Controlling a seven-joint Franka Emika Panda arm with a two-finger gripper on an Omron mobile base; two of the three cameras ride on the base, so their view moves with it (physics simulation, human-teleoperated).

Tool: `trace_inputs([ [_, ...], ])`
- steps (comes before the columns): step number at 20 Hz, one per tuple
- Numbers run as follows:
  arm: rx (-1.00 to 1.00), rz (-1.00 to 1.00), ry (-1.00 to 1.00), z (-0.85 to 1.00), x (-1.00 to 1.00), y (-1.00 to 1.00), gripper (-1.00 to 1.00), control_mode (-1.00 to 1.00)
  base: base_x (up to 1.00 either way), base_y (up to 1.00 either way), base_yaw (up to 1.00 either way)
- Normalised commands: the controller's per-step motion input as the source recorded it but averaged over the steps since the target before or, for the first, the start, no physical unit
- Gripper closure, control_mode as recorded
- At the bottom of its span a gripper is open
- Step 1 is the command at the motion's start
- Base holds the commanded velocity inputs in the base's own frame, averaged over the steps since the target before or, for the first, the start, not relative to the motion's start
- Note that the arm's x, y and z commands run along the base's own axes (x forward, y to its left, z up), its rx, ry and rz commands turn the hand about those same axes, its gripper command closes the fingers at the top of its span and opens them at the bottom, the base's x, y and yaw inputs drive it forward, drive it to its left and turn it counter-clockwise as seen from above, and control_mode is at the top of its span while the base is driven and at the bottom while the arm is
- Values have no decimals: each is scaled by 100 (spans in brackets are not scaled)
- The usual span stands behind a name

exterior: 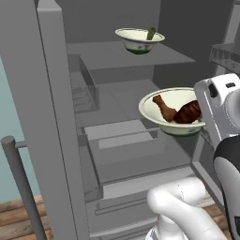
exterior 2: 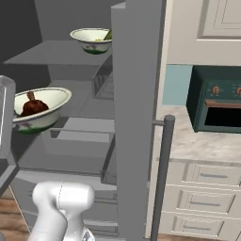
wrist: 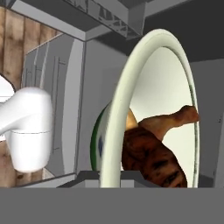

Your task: Place the bowl with the squash and lemon on the top shelf of the fridge. Place the bowl with the steak and chicken drumstick on the second highest shelf of the fridge.

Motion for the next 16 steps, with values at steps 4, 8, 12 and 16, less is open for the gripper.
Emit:
trace_inputs([
  [4, -6, 4, 3, -96, 80, 20, 100, -100, 0, 0, 0],
  [8, -4, 2, 0, -68, 100, 16, 100, -100, 0, 0, 0],
  [12, 0, 0, -6, 0, 100, 0, 100, -100, 0, 0, 0],
  [16, 0, -7, 7, 0, 100, 0, 100, -100, 0, 0, 0],
])
